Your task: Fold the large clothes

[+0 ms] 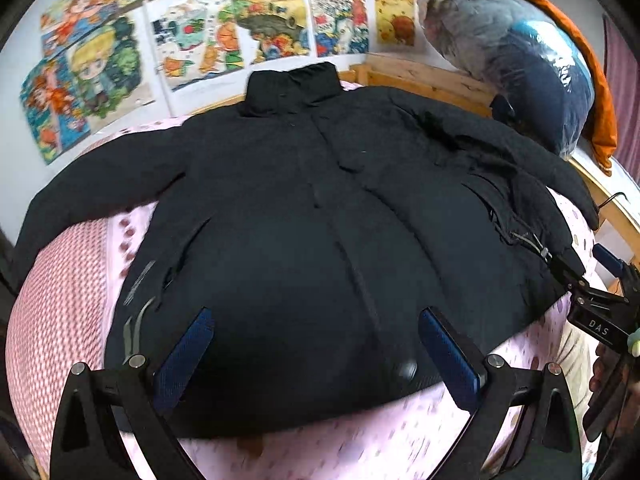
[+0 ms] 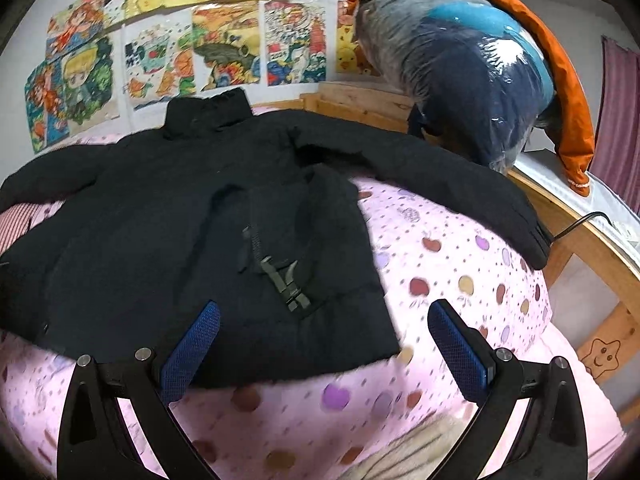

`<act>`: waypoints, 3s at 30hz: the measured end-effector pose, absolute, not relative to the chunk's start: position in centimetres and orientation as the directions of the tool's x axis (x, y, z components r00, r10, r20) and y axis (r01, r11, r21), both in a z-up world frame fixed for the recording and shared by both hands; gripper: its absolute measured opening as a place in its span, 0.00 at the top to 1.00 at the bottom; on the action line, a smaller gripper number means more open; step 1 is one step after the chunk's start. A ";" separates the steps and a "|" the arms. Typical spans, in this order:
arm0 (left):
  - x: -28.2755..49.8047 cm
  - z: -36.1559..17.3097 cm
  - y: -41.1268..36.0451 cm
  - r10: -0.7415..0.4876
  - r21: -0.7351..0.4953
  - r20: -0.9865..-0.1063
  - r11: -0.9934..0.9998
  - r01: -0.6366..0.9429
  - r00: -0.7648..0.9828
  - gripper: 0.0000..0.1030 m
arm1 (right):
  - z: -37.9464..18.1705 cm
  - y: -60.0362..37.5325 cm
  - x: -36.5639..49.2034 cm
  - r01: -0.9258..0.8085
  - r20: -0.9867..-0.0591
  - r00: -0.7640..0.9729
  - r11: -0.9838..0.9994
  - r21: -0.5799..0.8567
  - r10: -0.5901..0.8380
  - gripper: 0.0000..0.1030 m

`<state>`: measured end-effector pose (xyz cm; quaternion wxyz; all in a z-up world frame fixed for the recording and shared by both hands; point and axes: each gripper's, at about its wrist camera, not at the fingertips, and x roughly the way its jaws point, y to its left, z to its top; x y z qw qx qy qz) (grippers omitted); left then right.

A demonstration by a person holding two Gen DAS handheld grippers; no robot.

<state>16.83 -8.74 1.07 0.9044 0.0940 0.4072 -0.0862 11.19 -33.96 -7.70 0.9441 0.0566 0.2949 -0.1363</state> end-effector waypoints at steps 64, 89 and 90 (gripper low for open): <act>52.4 -10.0 -29.5 0.012 0.261 -0.770 0.919 0.297 0.638 0.00 | -8.4 -53.3 23.6 0.494 -0.344 0.864 0.753 0.434 -0.368 0.86; 42.5 0.1 -9.2 -0.052 0.078 -0.768 0.982 0.173 0.638 0.00 | 10.4 -27.1 28.7 0.117 -0.154 0.975 0.958 -0.262 -0.161 0.91; 41.9 0.3 -7.4 -0.040 0.080 -0.764 0.984 0.156 0.644 0.00 | 10.2 -25.2 29.1 0.086 -0.167 0.976 0.952 -0.295 -0.141 0.91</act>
